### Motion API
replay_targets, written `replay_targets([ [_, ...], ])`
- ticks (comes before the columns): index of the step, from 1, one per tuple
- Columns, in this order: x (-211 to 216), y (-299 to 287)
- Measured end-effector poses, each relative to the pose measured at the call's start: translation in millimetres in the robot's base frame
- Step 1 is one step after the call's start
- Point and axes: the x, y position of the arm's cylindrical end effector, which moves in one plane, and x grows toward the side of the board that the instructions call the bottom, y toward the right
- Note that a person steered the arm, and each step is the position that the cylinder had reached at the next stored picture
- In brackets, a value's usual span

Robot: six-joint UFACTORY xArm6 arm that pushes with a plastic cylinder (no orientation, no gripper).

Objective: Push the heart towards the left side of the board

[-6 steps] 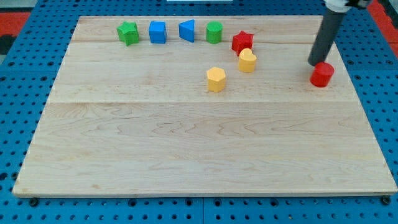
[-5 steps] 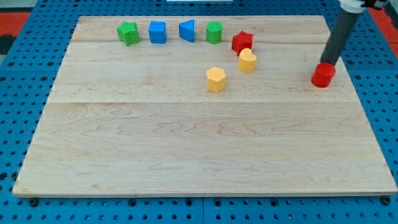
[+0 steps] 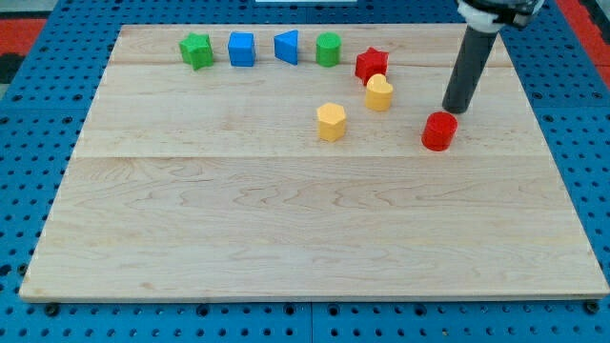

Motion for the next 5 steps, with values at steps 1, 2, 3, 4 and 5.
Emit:
replay_targets([
  [1,-21,-18],
  [2,-31,-86],
  [3,-39,-167],
  [4,-57,-176],
  [5,-35,-139],
])
